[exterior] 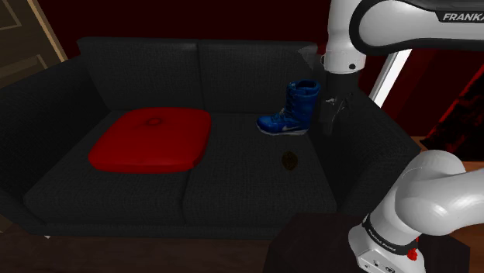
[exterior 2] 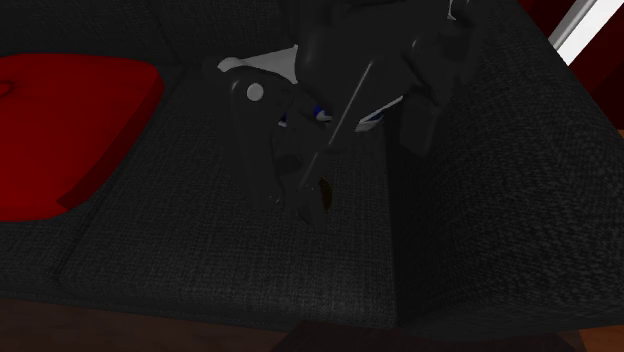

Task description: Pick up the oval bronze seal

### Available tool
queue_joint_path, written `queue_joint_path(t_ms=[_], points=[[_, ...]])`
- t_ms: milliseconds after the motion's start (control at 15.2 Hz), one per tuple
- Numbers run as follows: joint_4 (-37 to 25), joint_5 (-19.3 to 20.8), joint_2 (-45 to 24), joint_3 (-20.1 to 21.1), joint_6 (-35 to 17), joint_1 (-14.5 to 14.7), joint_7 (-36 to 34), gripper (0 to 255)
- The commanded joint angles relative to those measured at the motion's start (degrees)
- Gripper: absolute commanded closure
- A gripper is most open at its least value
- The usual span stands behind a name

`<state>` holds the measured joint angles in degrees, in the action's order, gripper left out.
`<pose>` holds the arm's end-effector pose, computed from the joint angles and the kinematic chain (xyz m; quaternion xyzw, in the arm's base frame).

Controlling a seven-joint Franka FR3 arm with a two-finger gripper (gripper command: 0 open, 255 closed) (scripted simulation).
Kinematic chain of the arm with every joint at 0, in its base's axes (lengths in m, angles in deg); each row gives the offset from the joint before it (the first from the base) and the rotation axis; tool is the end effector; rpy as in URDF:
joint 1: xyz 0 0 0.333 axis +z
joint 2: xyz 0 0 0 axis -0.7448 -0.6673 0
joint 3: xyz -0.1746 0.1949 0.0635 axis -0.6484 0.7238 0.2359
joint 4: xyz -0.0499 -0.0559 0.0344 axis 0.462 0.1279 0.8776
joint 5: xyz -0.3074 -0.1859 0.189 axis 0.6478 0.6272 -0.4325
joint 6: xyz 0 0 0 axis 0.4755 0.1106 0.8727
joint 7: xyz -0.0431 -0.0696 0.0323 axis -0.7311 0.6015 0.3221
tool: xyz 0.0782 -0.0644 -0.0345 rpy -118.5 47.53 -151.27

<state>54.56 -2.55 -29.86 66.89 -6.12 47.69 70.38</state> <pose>0.3283 0.0144 0.5088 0.9945 -0.0225 -0.1016 0.0079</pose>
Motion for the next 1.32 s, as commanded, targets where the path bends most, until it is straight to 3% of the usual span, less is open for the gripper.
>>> queue_joint_path(t_ms=[0,594,1254], points=[[0.00,0.00,0.00,0.00,0.00,0.00,0.00,0],[10.64,-2.37,-7.62,0.80,-23.38,-5.54,-11.13,0],[14.92,-4.31,-25.31,0.90,-51.32,-11.36,-22.11,0]])
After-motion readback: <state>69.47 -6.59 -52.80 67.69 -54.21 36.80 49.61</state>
